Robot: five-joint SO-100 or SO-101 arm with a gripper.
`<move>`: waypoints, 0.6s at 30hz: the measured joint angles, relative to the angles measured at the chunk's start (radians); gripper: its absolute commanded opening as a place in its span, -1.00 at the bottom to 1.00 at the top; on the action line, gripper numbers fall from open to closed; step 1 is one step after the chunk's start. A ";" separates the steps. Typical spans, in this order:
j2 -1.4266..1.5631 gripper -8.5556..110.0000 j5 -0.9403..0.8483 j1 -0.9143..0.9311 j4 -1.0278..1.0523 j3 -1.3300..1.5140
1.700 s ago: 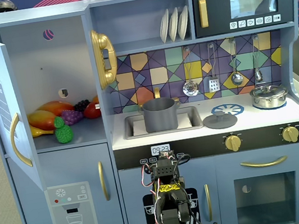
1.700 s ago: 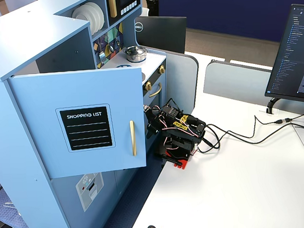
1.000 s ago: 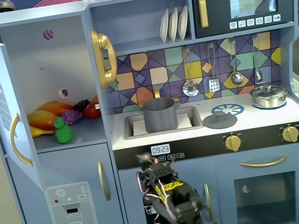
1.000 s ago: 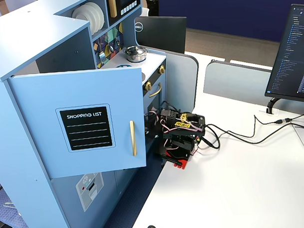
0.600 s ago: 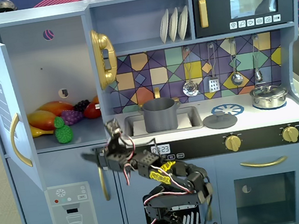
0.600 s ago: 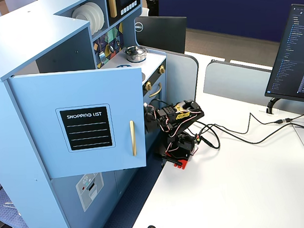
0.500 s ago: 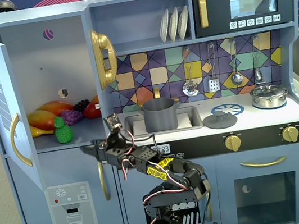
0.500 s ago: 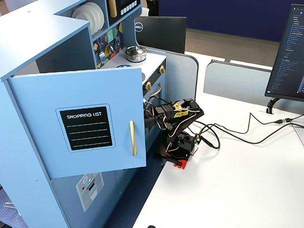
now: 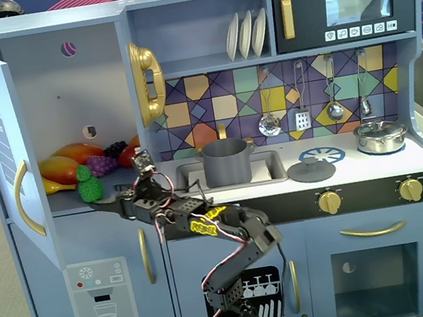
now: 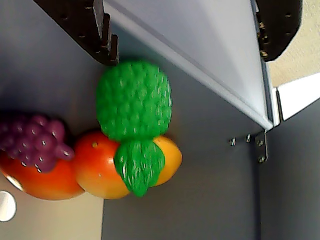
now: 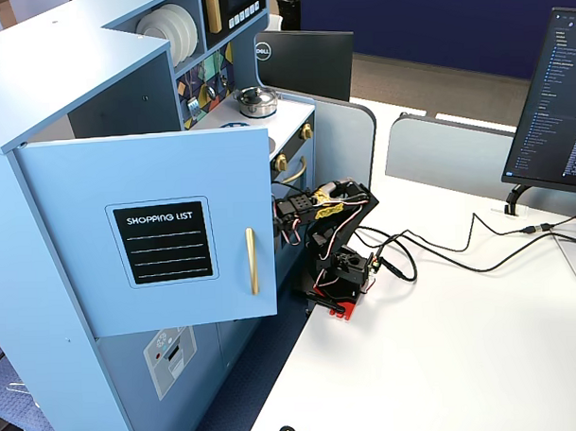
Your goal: Pick up the green pineapple from the left cabinet and place it in the gray recipient
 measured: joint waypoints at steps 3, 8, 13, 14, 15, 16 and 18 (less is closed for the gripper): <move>-0.097 -0.34 0.009 0.002 -0.021 -0.071; -0.232 -0.33 0.038 0.017 -0.046 -0.163; -0.337 -0.32 0.069 0.057 -0.063 -0.249; -0.356 -0.32 0.071 0.066 -0.066 -0.264; -0.373 -0.33 0.074 0.074 -0.069 -0.278; -0.387 -0.33 0.077 0.081 -0.071 -0.291; -0.408 -0.34 0.080 0.086 -0.072 -0.308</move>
